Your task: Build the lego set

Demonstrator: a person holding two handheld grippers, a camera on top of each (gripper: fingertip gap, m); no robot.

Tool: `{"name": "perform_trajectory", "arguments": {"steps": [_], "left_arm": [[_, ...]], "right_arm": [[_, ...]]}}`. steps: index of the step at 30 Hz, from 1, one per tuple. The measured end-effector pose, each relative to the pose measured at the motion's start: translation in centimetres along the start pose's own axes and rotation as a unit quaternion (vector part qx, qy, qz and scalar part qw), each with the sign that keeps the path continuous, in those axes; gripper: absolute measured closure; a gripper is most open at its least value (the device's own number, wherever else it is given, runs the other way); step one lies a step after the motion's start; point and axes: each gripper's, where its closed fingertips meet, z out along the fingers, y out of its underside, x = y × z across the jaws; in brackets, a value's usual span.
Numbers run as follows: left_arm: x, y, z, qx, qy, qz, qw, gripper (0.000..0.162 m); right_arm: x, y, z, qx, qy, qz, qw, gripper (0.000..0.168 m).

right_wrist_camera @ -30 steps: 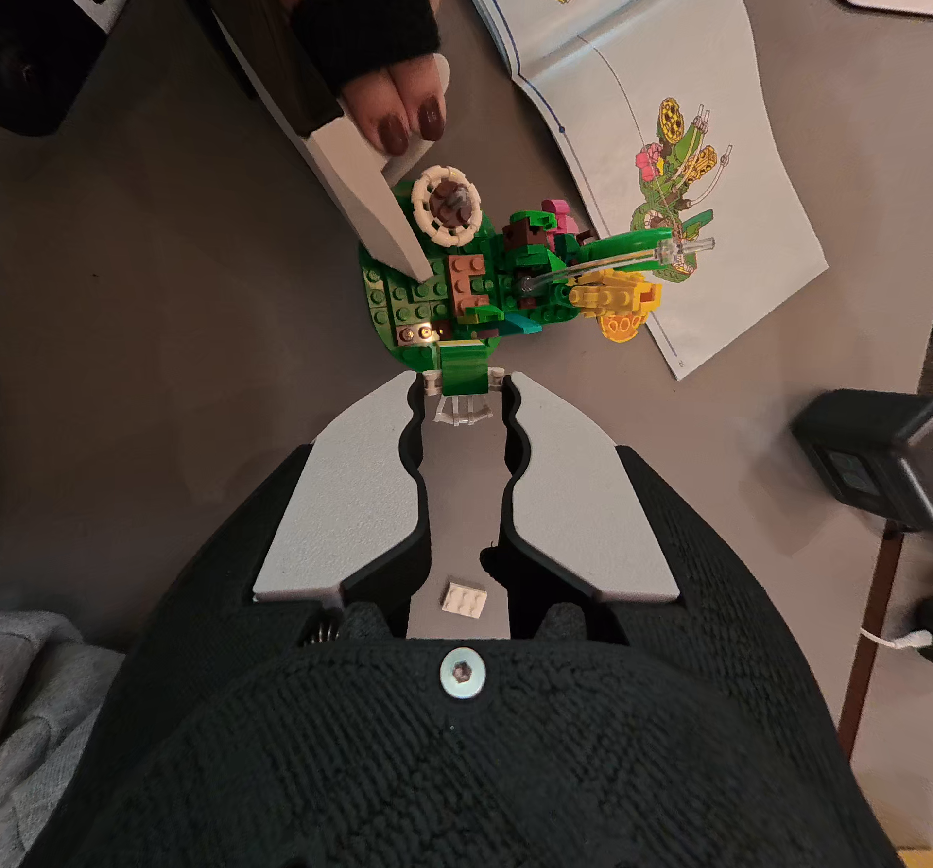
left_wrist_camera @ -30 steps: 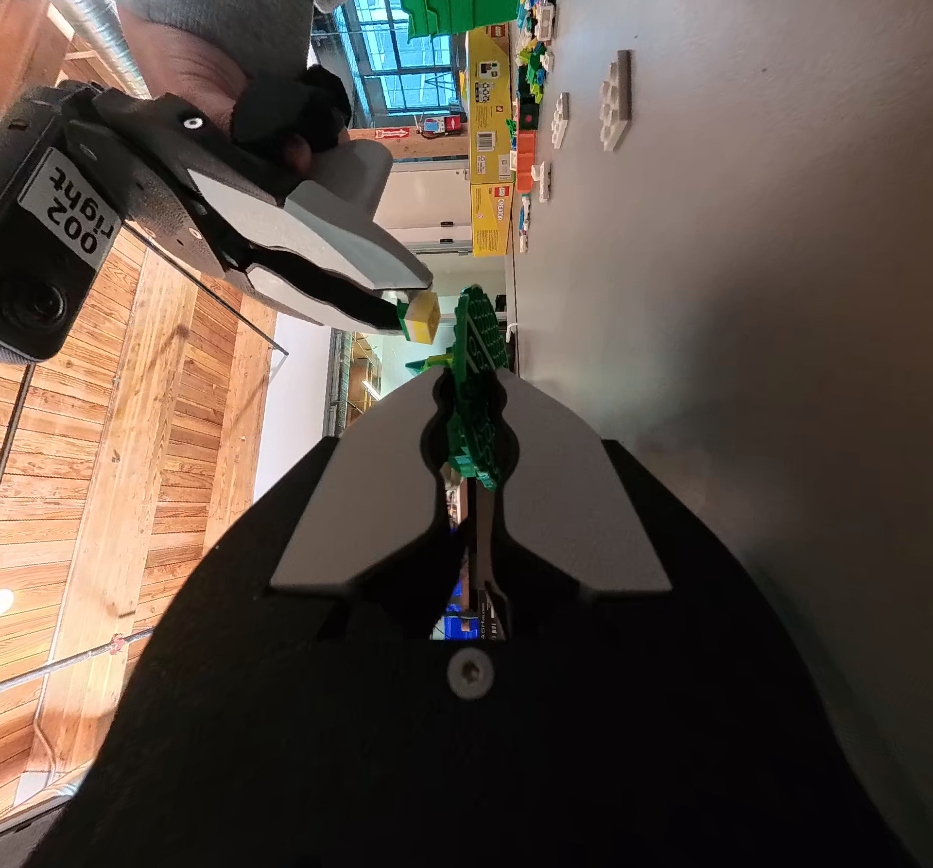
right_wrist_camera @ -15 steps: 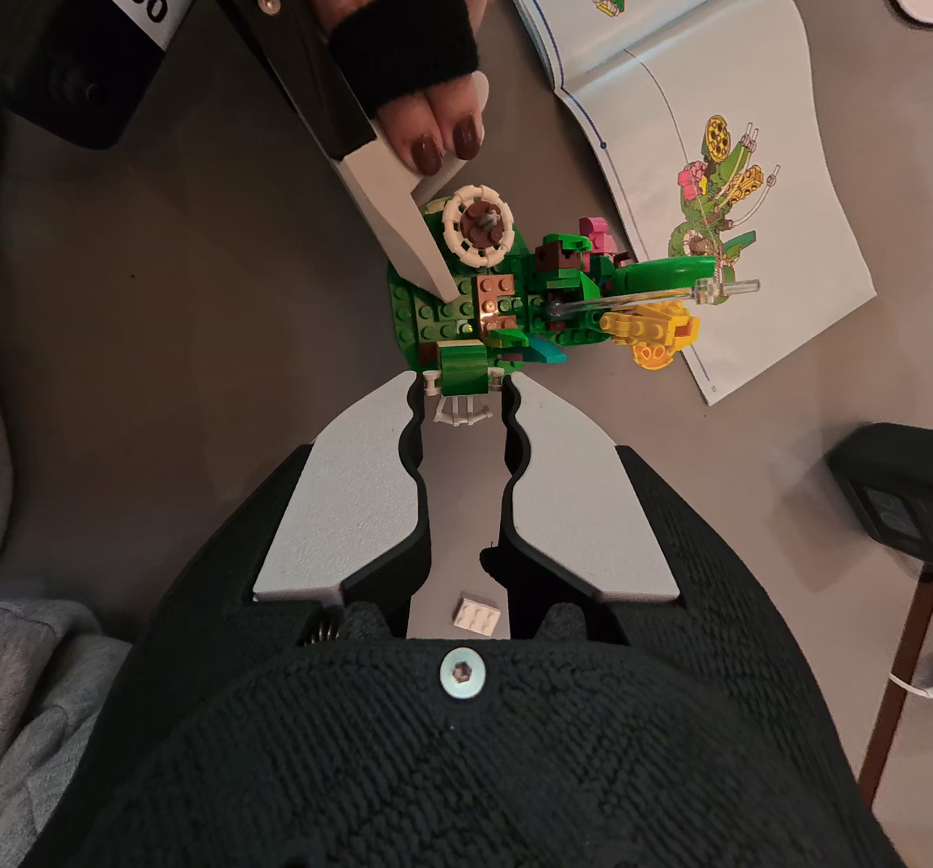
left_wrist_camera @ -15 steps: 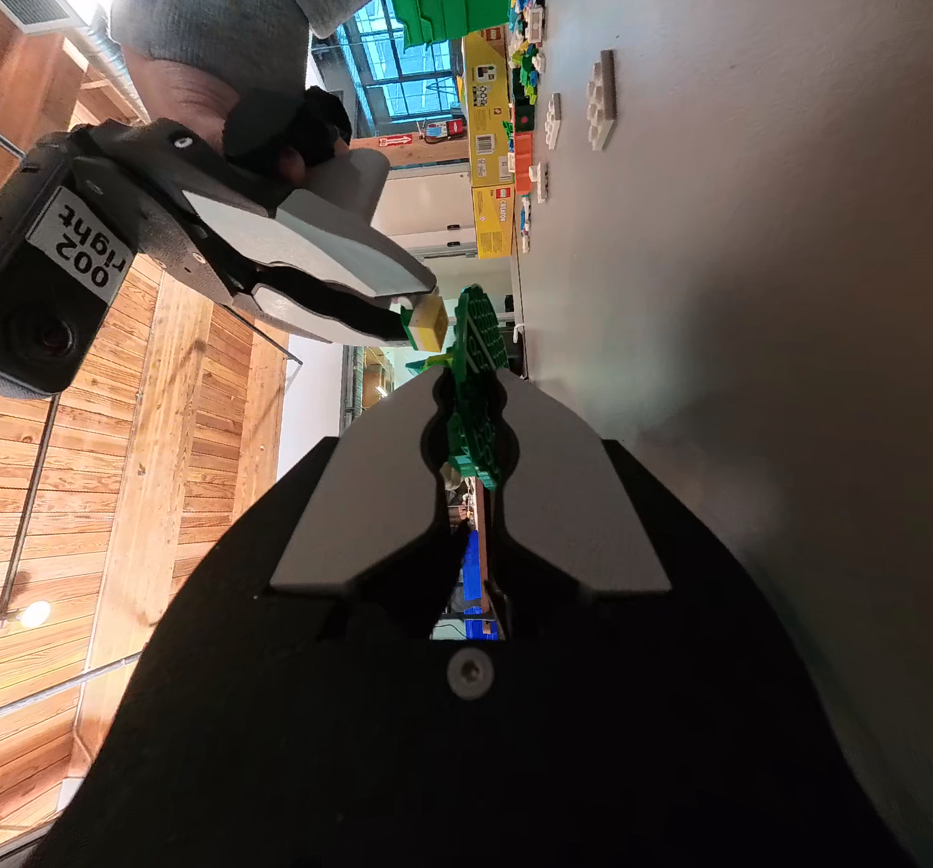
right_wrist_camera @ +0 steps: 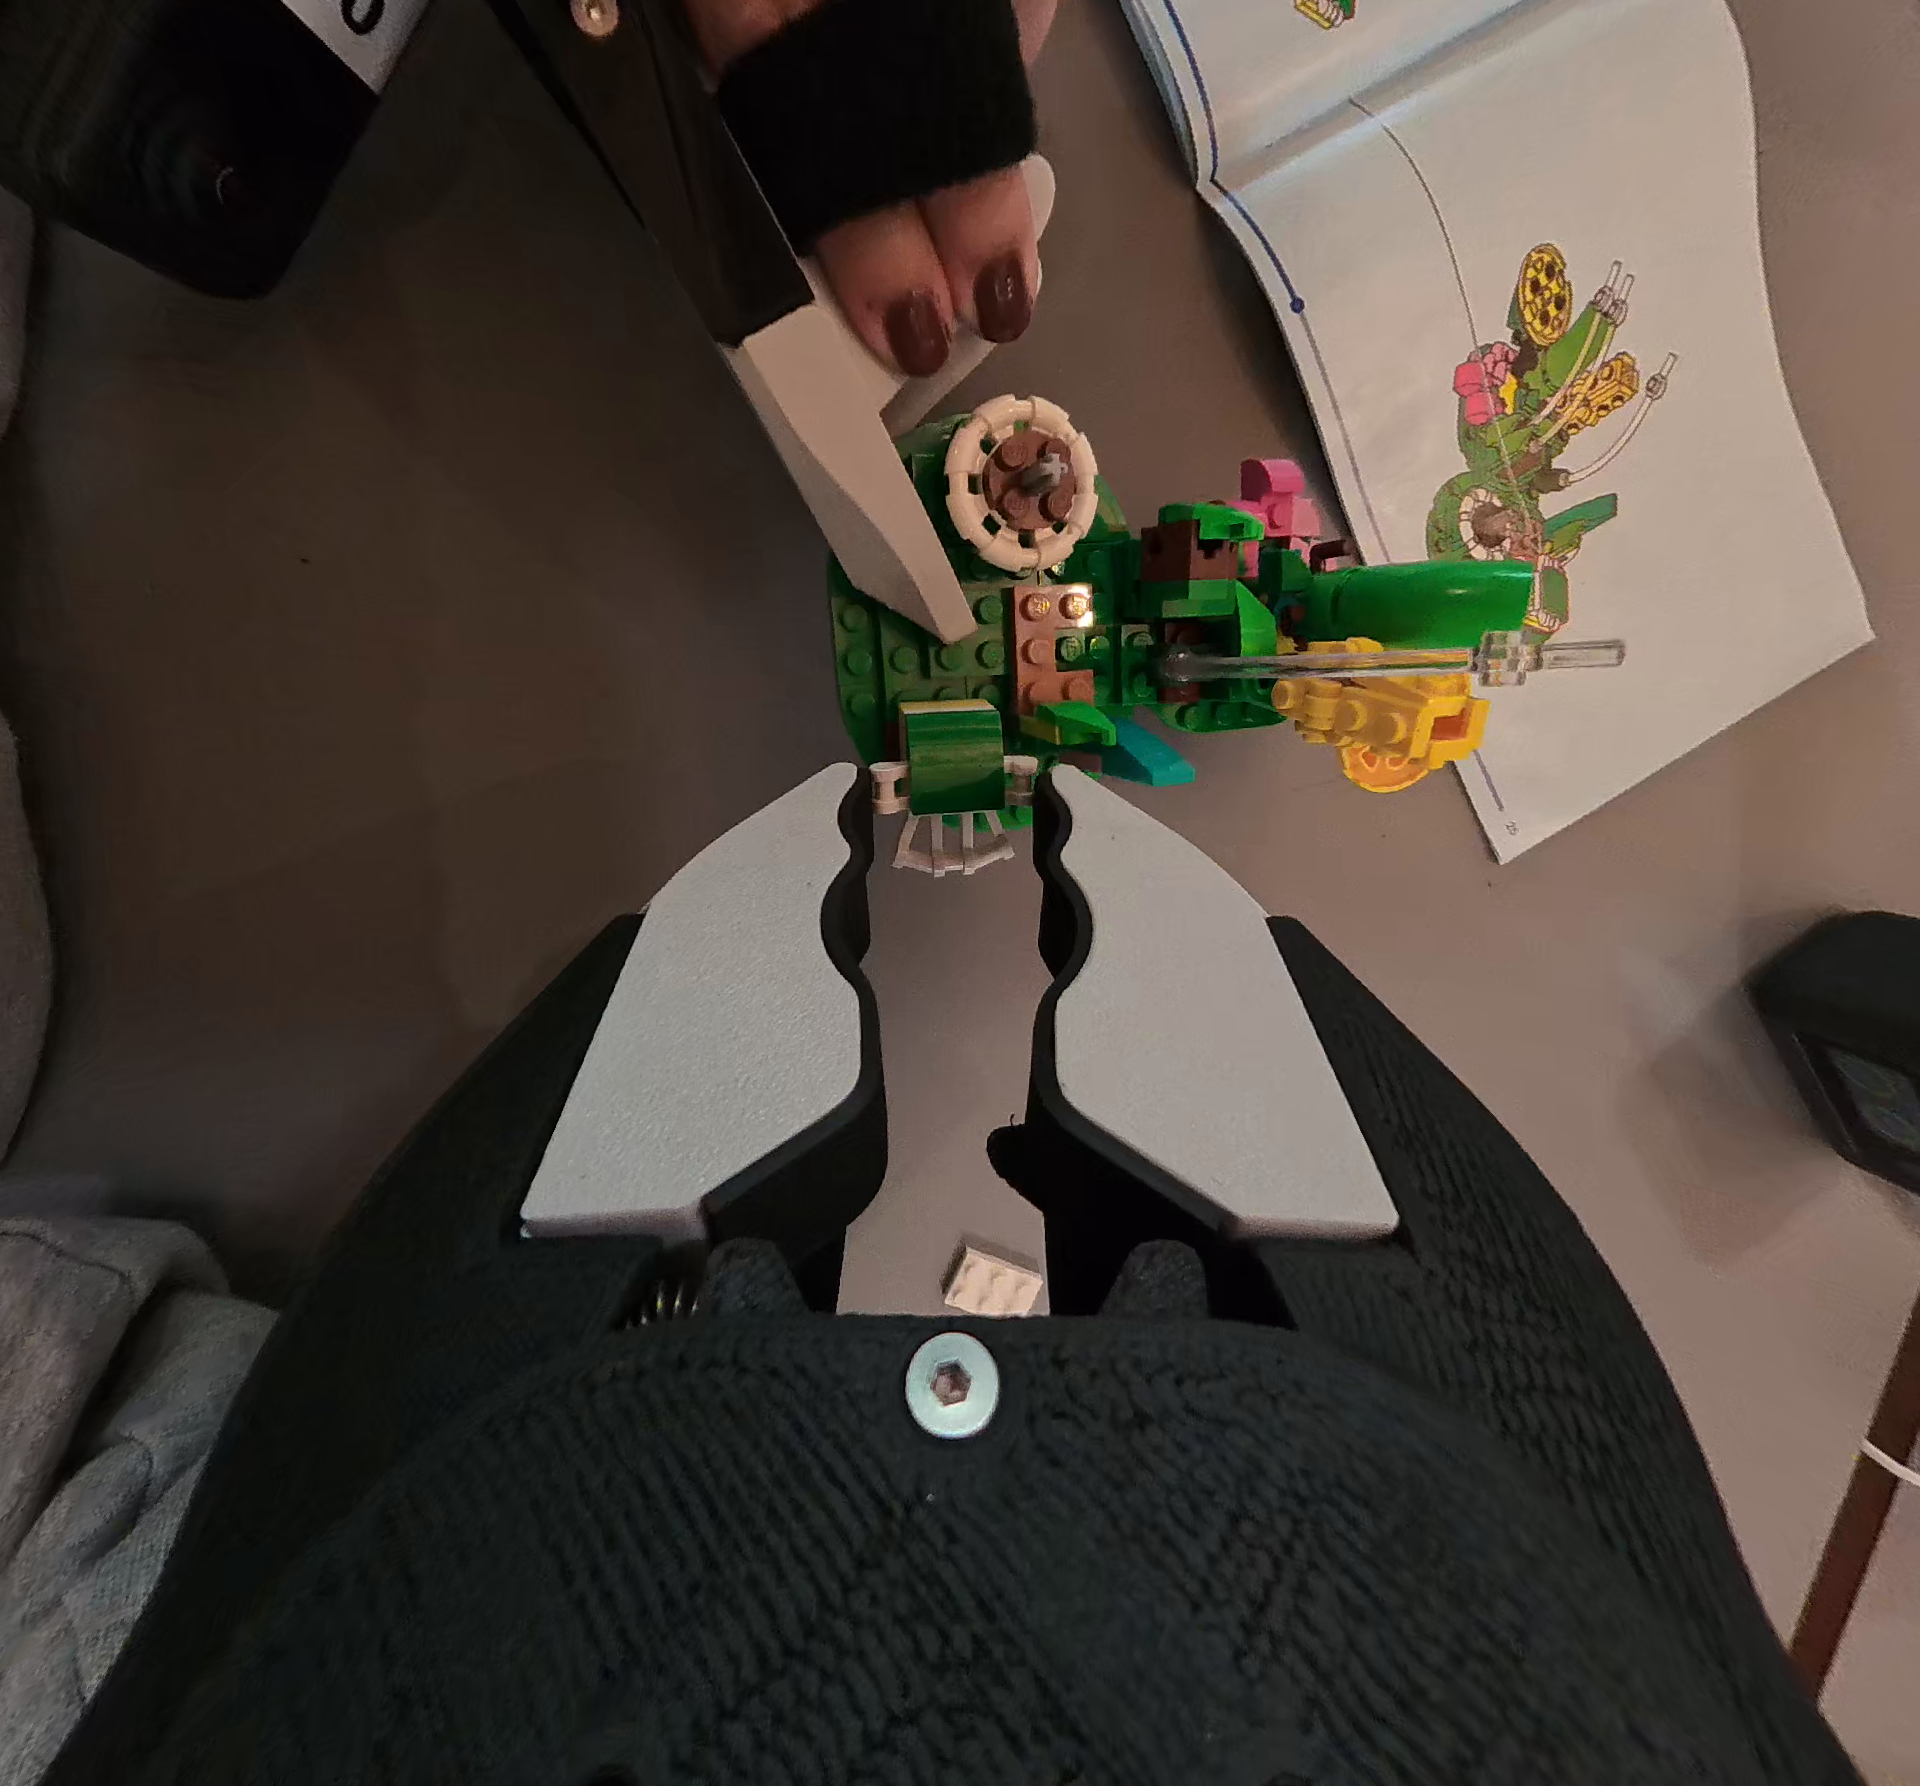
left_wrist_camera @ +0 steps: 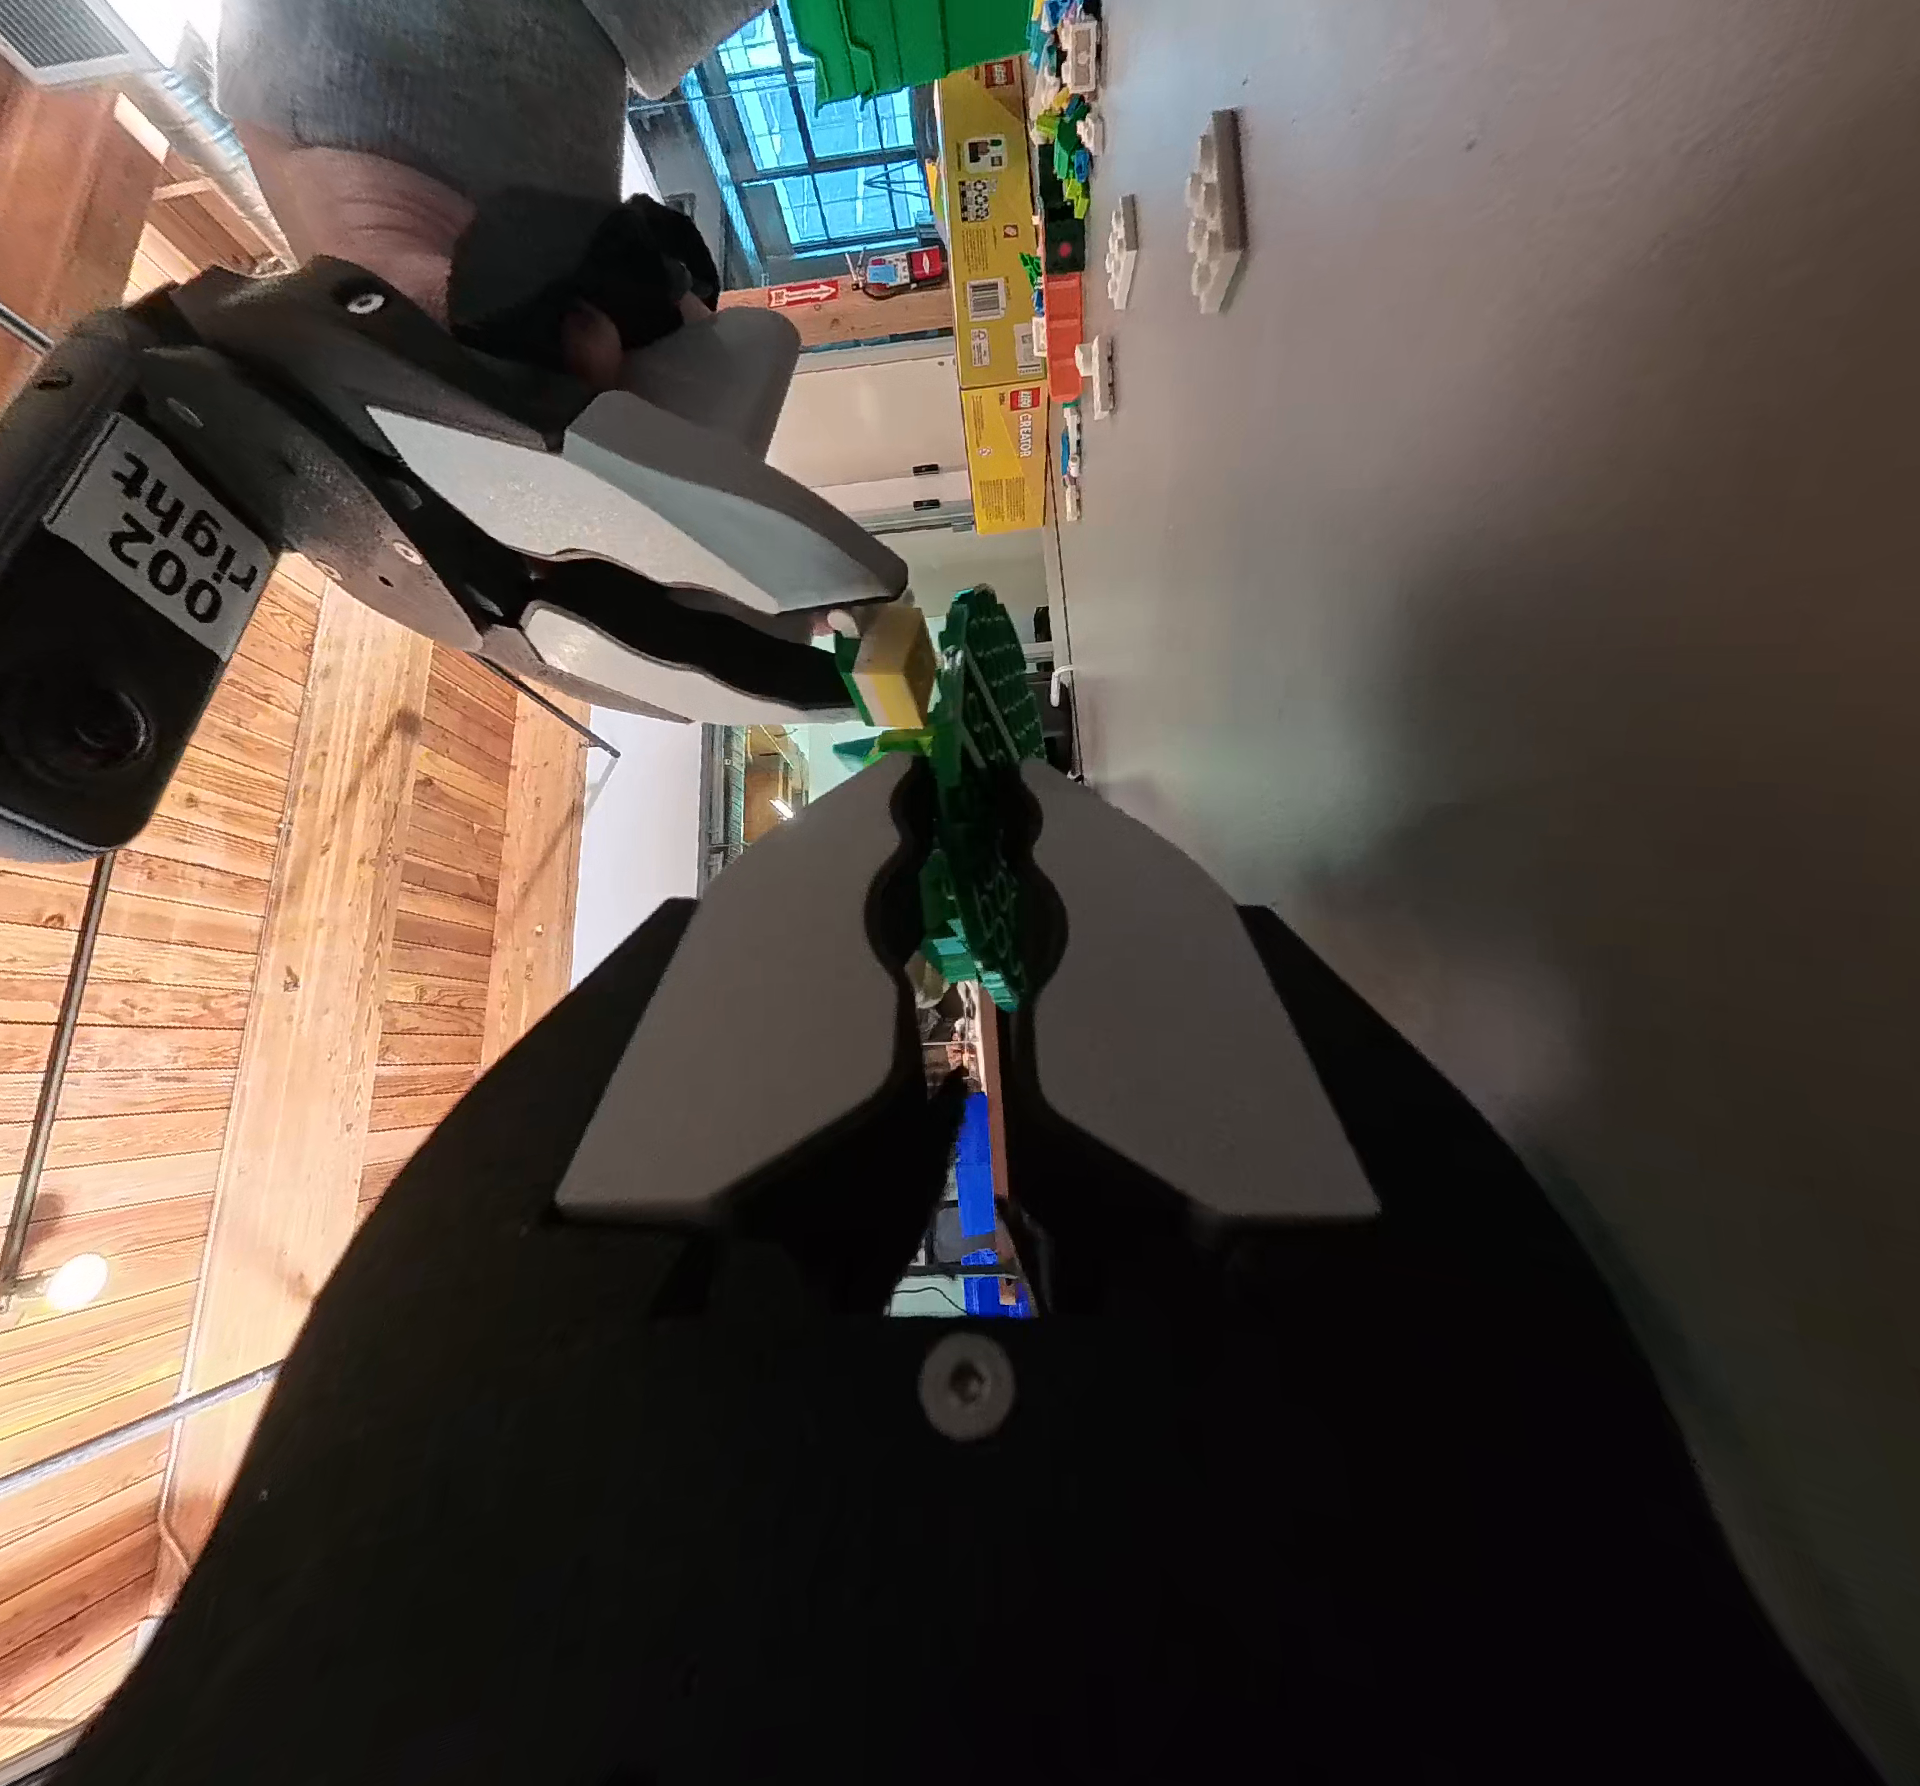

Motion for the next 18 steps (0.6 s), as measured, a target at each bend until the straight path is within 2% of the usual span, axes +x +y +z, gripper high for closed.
{"name": "perform_trajectory", "arguments": {"steps": [18], "left_arm": [[-0.11,-0.07,0.07,0.001,-0.007,0.007,1.0,0.15]], "right_arm": [[-0.07,0.07,0.32,-0.003,-0.005,0.002,1.0,0.14]]}}
